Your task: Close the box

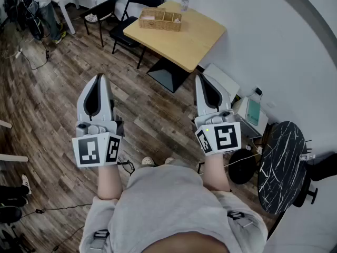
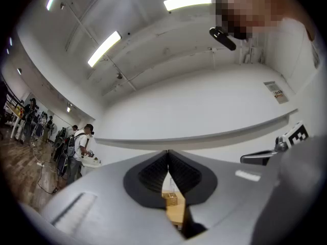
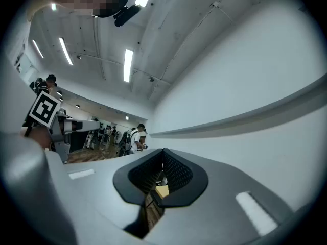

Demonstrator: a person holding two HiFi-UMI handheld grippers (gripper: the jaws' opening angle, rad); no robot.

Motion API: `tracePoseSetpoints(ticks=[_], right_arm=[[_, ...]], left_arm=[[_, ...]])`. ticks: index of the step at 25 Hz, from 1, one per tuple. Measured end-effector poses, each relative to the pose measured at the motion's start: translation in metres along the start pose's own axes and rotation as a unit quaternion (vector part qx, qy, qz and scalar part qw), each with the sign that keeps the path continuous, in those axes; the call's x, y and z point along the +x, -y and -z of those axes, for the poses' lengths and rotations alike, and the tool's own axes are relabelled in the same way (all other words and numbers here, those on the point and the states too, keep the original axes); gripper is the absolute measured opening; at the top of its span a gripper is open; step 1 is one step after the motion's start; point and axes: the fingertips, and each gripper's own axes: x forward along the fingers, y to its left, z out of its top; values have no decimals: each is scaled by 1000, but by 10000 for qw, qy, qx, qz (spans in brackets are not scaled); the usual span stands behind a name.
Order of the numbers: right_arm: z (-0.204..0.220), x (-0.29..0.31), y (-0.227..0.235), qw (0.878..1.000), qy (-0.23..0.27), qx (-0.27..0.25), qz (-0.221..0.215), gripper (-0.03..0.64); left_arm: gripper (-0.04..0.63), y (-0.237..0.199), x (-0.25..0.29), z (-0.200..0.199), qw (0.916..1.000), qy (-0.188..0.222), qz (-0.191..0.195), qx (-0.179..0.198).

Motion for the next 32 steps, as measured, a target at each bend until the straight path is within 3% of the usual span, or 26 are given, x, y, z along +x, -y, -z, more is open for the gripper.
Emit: tracePoseSetpoints(ticks=[23, 32], right_arm=[[6, -2, -13, 9997, 5, 42, 232, 5], [17, 16, -14, 9997, -68, 42, 230, 5]], left_arm=[[58, -10, 1, 8, 9996, -61, 270, 54], [58, -24, 11, 17, 9997, -90, 211, 91]])
